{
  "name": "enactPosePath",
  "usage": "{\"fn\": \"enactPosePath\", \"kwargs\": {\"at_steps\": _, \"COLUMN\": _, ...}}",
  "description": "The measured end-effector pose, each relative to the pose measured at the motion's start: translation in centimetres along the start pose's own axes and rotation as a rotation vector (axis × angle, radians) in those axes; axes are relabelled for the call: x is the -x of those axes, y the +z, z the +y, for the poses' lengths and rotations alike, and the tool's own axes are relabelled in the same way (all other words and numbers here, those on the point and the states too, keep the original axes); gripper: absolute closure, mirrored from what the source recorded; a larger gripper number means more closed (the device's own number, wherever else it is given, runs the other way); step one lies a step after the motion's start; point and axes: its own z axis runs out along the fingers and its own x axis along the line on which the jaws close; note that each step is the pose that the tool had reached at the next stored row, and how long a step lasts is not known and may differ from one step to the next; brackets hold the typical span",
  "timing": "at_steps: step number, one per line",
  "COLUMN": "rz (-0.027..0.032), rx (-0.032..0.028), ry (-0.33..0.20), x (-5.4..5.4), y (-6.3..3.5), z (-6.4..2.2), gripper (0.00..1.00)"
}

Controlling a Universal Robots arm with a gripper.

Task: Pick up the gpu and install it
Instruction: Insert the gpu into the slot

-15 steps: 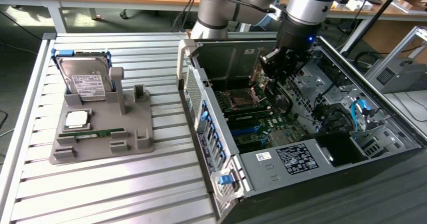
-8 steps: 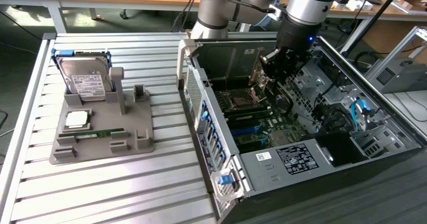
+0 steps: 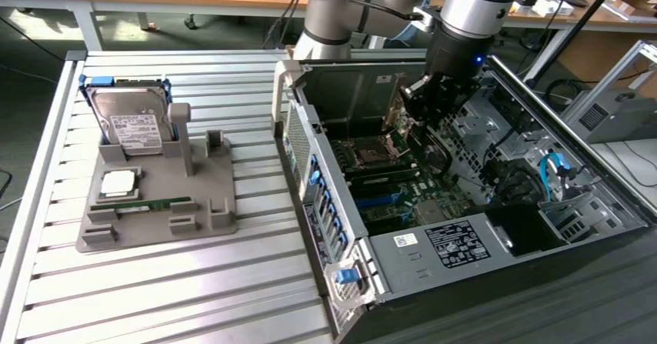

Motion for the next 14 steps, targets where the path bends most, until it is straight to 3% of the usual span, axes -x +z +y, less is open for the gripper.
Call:
{"fn": "enactPosePath", "kwargs": {"at_steps": 6, "rz": -0.0014, "rx": 0.0013, "ry": -0.017, "x": 0.00, "y": 0.00, "z": 0.00, "gripper": 0.73}}
{"fn": "enactPosePath", "kwargs": {"at_steps": 7, "rz": -0.0020, "rx": 0.0055, "ry": -0.017, "x": -0.01, "y": 0.00, "z": -0.01, "gripper": 0.73}}
{"fn": "enactPosePath", "kwargs": {"at_steps": 9, "rz": -0.0048, "rx": 0.0266, "ry": -0.016, "x": 0.00, "y": 0.00, "z": 0.00, "gripper": 0.73}}
{"fn": "enactPosePath", "kwargs": {"at_steps": 10, "rz": -0.0086, "rx": 0.0551, "ry": -0.015, "x": 0.00, "y": 0.00, "z": 0.00, "gripper": 0.73}}
{"fn": "enactPosePath", "kwargs": {"at_steps": 11, "rz": -0.0105, "rx": 0.0698, "ry": -0.015, "x": -0.01, "y": -0.01, "z": -0.01, "gripper": 0.73}}
{"fn": "enactPosePath", "kwargs": {"at_steps": 14, "rz": -0.0125, "rx": 0.0729, "ry": -0.061, "x": 0.00, "y": -0.01, "z": -0.01, "gripper": 0.73}}
